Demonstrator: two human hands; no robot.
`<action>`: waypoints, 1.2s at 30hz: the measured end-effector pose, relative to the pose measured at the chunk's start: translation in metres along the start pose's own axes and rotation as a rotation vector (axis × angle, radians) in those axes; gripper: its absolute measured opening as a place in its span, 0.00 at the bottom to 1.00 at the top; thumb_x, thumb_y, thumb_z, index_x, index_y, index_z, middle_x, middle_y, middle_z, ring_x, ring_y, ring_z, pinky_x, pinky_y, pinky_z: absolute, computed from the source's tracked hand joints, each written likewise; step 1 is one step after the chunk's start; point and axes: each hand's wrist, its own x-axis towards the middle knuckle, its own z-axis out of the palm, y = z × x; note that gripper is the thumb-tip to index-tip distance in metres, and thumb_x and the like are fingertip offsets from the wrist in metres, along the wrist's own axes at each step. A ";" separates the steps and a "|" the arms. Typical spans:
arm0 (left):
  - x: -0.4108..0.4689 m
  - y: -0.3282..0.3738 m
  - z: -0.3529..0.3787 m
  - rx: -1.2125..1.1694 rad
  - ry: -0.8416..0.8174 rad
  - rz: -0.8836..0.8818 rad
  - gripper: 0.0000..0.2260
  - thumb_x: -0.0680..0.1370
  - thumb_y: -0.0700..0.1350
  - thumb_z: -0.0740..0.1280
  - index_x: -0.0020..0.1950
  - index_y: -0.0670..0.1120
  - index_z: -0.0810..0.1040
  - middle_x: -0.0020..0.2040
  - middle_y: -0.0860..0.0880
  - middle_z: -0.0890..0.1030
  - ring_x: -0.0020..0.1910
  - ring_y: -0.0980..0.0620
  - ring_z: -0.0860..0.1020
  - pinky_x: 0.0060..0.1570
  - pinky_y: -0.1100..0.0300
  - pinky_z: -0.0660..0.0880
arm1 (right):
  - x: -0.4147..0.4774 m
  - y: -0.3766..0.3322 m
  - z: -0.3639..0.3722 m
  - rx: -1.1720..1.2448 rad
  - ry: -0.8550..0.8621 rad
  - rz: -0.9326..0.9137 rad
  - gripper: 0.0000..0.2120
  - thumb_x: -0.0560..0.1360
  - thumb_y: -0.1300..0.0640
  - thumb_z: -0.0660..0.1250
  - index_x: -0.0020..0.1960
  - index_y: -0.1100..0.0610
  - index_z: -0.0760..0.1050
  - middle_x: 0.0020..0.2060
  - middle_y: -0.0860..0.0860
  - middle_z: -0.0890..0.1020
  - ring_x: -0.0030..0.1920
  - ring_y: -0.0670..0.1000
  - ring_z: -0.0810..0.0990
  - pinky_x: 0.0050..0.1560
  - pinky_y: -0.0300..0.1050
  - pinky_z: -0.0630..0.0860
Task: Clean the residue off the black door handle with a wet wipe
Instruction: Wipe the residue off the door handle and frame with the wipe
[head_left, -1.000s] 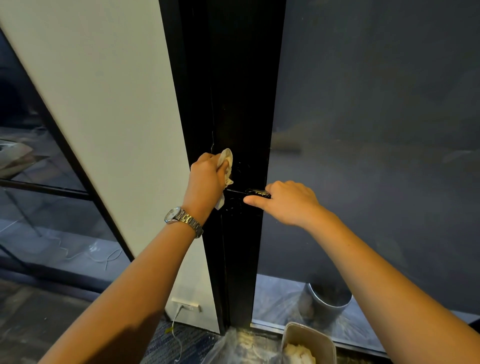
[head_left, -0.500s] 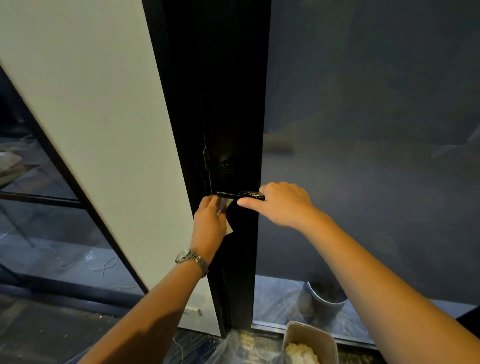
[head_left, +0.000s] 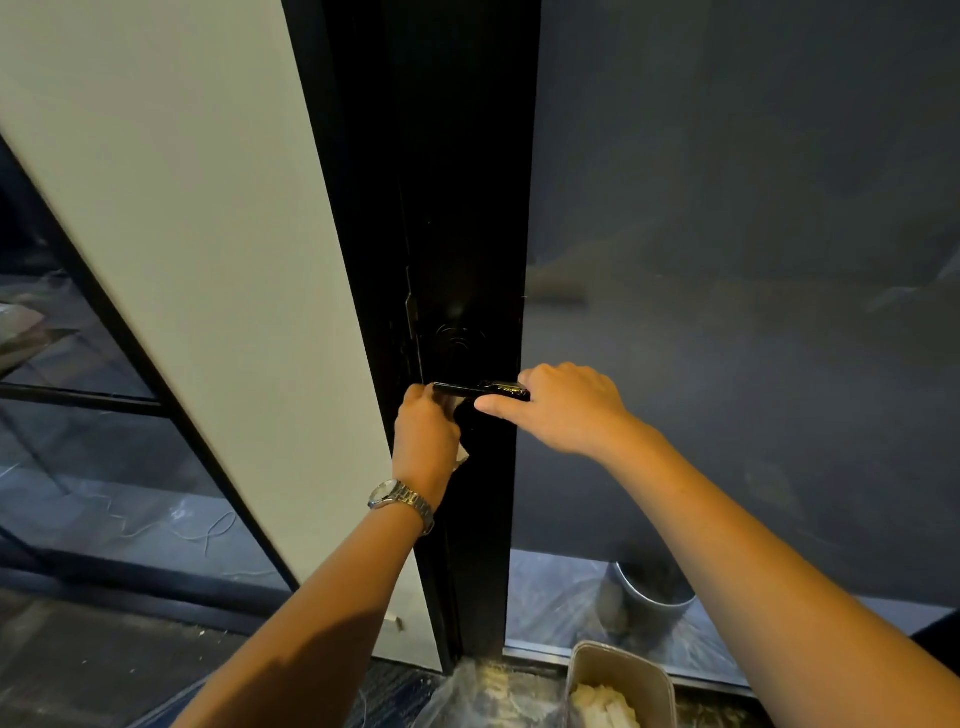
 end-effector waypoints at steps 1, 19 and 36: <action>0.000 -0.003 0.000 0.021 -0.005 -0.051 0.12 0.76 0.32 0.60 0.58 0.36 0.75 0.55 0.37 0.76 0.50 0.43 0.77 0.49 0.62 0.73 | 0.000 0.000 0.000 0.000 0.001 -0.002 0.25 0.75 0.32 0.54 0.33 0.52 0.63 0.29 0.48 0.70 0.35 0.52 0.72 0.30 0.42 0.63; -0.018 0.014 0.042 -0.655 0.070 -0.849 0.12 0.79 0.39 0.58 0.58 0.34 0.74 0.56 0.35 0.78 0.57 0.39 0.77 0.54 0.51 0.74 | 0.000 0.000 0.001 -0.009 0.024 -0.010 0.26 0.75 0.33 0.54 0.31 0.53 0.61 0.28 0.48 0.68 0.29 0.47 0.67 0.29 0.41 0.61; -0.025 0.023 0.038 -0.982 0.187 -0.975 0.13 0.80 0.44 0.59 0.59 0.37 0.73 0.42 0.46 0.77 0.50 0.46 0.76 0.50 0.57 0.70 | -0.001 0.002 0.003 -0.007 0.040 -0.010 0.25 0.75 0.32 0.54 0.31 0.52 0.61 0.28 0.47 0.69 0.30 0.47 0.67 0.28 0.41 0.61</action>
